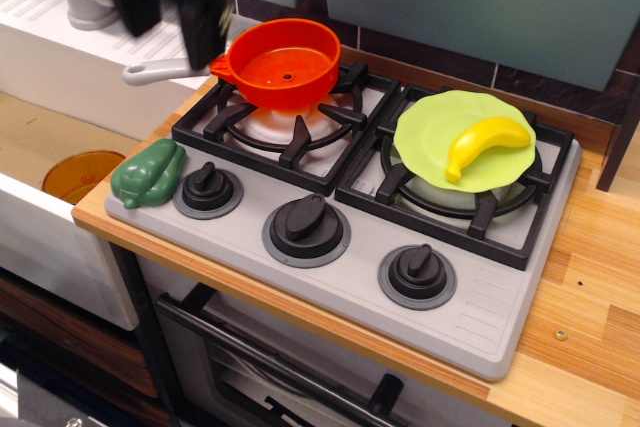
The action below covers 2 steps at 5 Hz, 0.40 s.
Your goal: End effector transition from object to object
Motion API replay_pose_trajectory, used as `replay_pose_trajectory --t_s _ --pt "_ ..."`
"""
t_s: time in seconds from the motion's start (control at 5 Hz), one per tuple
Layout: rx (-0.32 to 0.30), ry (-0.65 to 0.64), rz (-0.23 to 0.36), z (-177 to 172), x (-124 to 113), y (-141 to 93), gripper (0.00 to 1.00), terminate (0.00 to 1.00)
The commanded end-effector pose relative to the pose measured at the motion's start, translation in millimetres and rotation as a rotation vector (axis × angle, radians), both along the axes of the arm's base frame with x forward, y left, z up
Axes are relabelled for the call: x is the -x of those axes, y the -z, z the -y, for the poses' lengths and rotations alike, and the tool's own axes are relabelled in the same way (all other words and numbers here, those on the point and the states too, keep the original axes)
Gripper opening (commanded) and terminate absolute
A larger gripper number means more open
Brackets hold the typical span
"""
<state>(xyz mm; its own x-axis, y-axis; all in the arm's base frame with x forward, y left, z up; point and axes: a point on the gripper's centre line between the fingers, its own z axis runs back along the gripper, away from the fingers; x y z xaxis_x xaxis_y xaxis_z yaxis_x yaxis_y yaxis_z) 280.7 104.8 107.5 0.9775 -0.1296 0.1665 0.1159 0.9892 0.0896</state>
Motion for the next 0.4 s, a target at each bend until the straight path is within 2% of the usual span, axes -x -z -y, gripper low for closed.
replay_pose_trajectory --t_s 0.0,0.2 --pt "0.004 -0.01 0.131 -16 -4 37 1.0 0.0" --pt "-0.003 -0.019 0.172 -12 -1 61 1.0 0.0"
